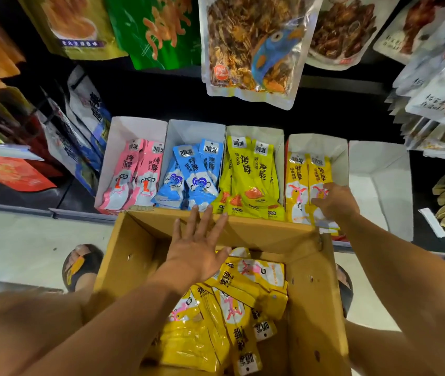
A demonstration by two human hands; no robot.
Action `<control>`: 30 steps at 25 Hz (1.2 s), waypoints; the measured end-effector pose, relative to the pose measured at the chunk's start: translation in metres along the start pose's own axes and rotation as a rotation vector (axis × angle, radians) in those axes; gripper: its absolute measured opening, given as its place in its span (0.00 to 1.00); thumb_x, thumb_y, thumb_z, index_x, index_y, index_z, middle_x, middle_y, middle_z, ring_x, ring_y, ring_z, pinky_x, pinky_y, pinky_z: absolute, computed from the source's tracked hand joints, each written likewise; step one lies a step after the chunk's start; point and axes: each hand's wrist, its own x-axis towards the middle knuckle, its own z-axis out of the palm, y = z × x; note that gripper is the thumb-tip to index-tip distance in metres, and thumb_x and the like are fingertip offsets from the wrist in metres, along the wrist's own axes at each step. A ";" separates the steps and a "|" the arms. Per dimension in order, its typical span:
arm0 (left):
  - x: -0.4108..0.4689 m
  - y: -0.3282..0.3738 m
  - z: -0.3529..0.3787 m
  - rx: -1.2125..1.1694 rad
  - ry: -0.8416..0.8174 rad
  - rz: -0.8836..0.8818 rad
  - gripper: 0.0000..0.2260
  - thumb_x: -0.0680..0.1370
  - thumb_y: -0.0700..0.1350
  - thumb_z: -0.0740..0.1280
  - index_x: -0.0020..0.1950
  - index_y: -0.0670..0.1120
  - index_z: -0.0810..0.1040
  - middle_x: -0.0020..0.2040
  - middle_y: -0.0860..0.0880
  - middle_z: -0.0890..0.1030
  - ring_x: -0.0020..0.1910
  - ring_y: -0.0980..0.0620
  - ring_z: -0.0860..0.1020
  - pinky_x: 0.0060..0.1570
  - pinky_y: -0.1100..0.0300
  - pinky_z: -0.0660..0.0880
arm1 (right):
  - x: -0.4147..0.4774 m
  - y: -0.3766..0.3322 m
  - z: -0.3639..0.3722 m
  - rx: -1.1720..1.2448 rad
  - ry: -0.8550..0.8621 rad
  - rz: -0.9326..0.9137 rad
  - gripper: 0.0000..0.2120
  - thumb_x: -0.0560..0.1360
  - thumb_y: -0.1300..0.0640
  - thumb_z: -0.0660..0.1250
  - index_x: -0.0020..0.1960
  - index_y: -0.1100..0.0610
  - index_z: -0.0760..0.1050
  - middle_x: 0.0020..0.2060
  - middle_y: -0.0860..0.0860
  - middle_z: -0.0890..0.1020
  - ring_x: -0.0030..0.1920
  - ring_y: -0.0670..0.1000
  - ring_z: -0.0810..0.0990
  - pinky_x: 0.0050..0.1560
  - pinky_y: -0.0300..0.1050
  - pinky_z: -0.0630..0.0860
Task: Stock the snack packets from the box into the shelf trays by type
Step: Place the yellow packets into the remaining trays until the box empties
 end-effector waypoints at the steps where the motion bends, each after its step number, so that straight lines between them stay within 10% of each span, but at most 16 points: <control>1: 0.000 0.000 0.000 0.000 -0.007 0.000 0.34 0.82 0.69 0.44 0.75 0.62 0.22 0.77 0.51 0.22 0.76 0.43 0.23 0.77 0.33 0.38 | 0.001 0.002 0.003 -0.009 -0.007 -0.006 0.30 0.73 0.44 0.73 0.70 0.55 0.71 0.60 0.63 0.78 0.56 0.64 0.79 0.56 0.56 0.79; 30: -0.107 -0.039 0.015 0.100 0.247 0.103 0.29 0.84 0.65 0.45 0.83 0.61 0.42 0.84 0.51 0.38 0.82 0.44 0.36 0.76 0.32 0.38 | -0.216 -0.056 -0.028 -0.239 0.031 -0.430 0.32 0.76 0.43 0.70 0.76 0.50 0.65 0.78 0.56 0.61 0.76 0.61 0.60 0.71 0.59 0.68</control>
